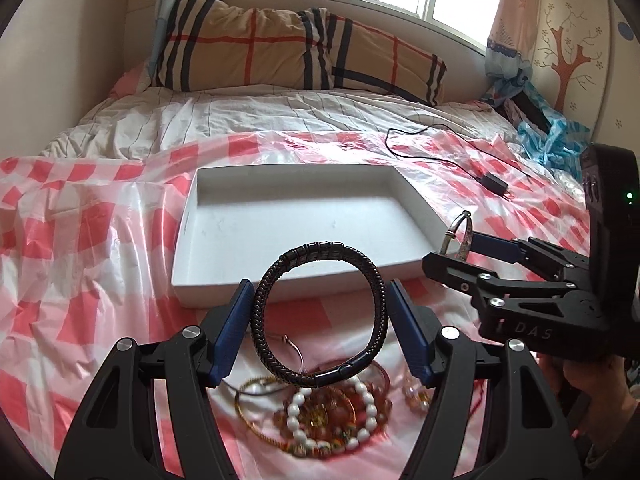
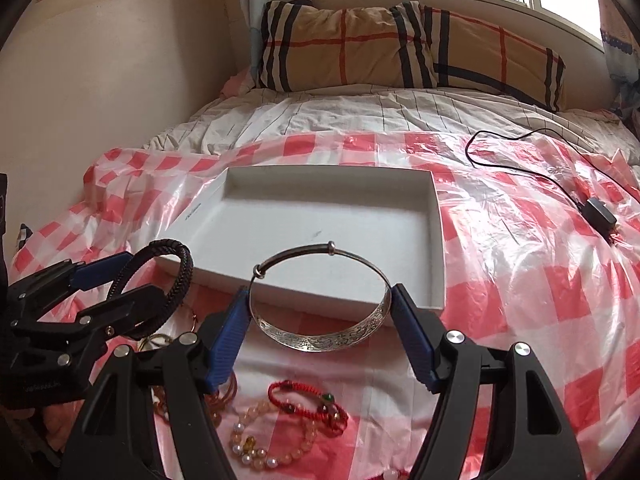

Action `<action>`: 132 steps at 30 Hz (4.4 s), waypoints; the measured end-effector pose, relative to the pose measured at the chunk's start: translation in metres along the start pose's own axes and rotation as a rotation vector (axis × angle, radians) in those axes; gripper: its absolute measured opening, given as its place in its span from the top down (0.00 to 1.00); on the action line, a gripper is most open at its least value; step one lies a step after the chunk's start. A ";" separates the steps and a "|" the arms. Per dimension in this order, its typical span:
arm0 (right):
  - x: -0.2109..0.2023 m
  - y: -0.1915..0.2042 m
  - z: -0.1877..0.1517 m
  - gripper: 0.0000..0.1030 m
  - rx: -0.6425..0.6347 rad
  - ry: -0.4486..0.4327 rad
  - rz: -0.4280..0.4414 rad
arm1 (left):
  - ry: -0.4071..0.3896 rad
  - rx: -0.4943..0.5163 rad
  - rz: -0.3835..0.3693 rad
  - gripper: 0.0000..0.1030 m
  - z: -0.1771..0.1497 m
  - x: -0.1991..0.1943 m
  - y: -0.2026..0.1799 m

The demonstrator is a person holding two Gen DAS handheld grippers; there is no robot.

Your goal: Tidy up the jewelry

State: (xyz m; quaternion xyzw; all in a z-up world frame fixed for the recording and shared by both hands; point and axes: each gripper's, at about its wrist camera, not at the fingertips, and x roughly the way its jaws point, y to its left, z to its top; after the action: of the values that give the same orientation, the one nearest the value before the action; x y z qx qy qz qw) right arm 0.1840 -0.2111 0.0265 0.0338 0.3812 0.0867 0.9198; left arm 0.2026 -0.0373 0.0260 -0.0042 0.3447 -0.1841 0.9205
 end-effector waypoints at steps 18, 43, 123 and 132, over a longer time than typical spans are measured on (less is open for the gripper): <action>0.081 -0.015 0.014 0.24 0.021 0.112 -0.052 | 0.087 -0.085 0.070 0.33 0.021 0.082 0.017; 0.056 -0.017 -0.004 0.19 0.110 0.315 0.103 | 0.141 0.002 0.043 0.23 -0.007 0.033 0.013; 0.007 -0.038 -0.072 0.65 0.138 0.300 -0.021 | 0.332 0.313 -0.315 0.71 -0.102 -0.003 -0.074; -0.014 -0.046 -0.073 0.88 0.256 0.234 0.134 | 0.329 0.255 -0.322 0.96 -0.092 -0.007 -0.056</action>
State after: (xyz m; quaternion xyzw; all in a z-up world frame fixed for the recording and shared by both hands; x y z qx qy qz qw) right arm 0.1289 -0.2587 -0.0212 0.1654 0.4903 0.1022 0.8496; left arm 0.1206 -0.0761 -0.0324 0.0872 0.4587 -0.3682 0.8040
